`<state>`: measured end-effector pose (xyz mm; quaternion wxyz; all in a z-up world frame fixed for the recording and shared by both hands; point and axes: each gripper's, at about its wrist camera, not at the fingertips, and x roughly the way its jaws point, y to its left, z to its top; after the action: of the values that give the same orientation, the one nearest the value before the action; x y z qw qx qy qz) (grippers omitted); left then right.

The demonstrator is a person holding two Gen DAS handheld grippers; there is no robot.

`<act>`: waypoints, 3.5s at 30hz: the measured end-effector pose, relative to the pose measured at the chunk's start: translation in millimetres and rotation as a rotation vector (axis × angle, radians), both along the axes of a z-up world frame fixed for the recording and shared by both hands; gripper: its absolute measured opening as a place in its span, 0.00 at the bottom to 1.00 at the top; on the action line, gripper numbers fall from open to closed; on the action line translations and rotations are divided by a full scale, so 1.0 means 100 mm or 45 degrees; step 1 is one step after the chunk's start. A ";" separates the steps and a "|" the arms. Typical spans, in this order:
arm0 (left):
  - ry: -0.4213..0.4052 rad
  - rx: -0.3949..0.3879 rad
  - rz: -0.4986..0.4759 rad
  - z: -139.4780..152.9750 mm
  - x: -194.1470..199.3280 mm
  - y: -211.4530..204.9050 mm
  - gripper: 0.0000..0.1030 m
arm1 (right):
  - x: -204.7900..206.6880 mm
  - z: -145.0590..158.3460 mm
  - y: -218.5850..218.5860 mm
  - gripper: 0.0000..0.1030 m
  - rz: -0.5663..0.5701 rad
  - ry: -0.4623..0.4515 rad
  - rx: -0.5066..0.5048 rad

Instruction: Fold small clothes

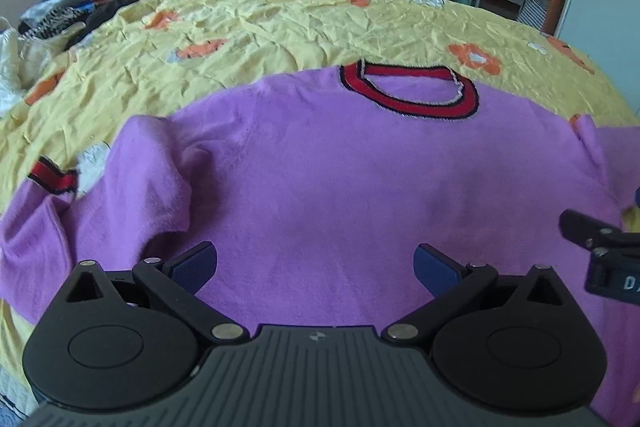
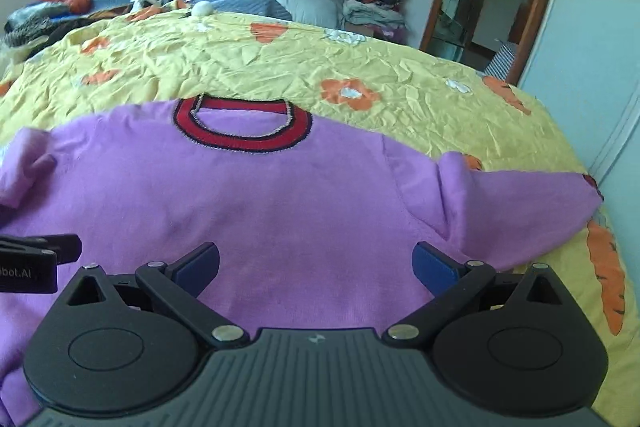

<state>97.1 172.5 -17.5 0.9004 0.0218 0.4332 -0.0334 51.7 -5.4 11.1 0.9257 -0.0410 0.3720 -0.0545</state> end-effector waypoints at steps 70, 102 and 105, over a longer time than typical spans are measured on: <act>-0.007 0.170 -0.001 -0.03 0.25 -1.02 1.00 | 0.62 -0.49 -3.46 1.00 -0.333 -0.122 0.167; -0.088 0.159 -0.049 0.11 0.15 -0.66 1.00 | 0.17 -0.03 -4.86 0.03 -0.615 -0.438 0.582; -0.091 0.151 -0.089 0.15 0.05 -0.59 1.00 | -0.01 0.27 -4.64 0.03 -0.577 -0.493 0.508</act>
<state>101.7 113.0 -2.7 0.9107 0.0916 0.4010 -0.0382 51.2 -469.3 38.4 0.9333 0.2352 0.1927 -0.1913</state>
